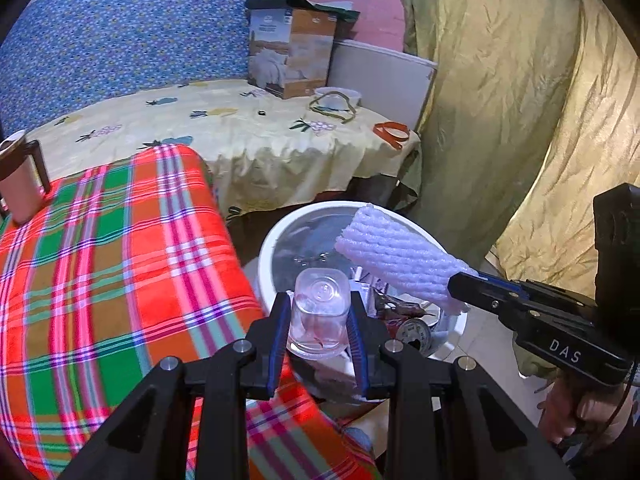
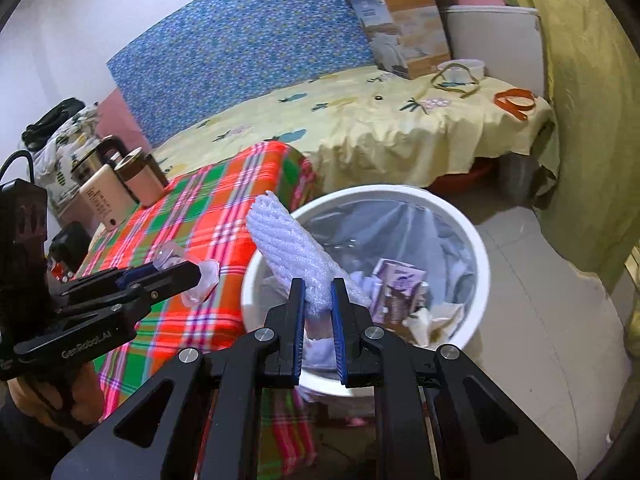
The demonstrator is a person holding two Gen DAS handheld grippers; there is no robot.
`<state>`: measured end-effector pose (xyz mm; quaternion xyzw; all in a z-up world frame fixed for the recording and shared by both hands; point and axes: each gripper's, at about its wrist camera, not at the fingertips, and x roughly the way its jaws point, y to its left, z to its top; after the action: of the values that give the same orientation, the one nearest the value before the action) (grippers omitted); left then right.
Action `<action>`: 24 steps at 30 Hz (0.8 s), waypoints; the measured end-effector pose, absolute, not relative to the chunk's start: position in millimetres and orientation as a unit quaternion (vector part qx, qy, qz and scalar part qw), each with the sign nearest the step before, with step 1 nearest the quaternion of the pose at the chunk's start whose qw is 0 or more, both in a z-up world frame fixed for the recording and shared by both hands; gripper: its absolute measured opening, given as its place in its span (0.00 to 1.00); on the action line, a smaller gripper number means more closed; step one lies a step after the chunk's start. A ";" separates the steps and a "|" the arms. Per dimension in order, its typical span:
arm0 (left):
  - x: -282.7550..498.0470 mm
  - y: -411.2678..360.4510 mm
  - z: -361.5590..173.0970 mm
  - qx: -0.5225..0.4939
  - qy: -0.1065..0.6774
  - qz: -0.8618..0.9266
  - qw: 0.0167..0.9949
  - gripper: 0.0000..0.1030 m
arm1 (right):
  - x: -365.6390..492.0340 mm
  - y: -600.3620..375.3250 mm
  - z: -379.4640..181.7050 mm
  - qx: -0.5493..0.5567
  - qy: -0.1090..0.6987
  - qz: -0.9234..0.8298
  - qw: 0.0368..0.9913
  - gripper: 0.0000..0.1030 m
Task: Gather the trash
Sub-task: 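Carry the clear cup and foam net over the bin with both tools, then open both tools to drop the cup and foam net into the bin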
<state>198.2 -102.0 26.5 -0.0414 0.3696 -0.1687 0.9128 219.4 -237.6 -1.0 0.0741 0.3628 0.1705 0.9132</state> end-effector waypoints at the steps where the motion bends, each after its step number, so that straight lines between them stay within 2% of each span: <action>1: 200.0 -105.3 25.5 -0.040 0.371 -0.171 0.912 0.28 | 220.4 -240.8 -2.6 0.076 0.365 0.166 0.913 0.14; 24: 241.9 -143.0 -7.6 -0.025 0.408 -0.198 0.891 0.29 | 247.4 -261.0 -26.5 0.084 0.402 0.134 0.902 0.17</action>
<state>241.9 -143.0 -7.6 -0.0248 0.4076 -0.1982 0.8910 247.4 -261.0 -26.5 0.0839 0.4022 0.1342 0.9017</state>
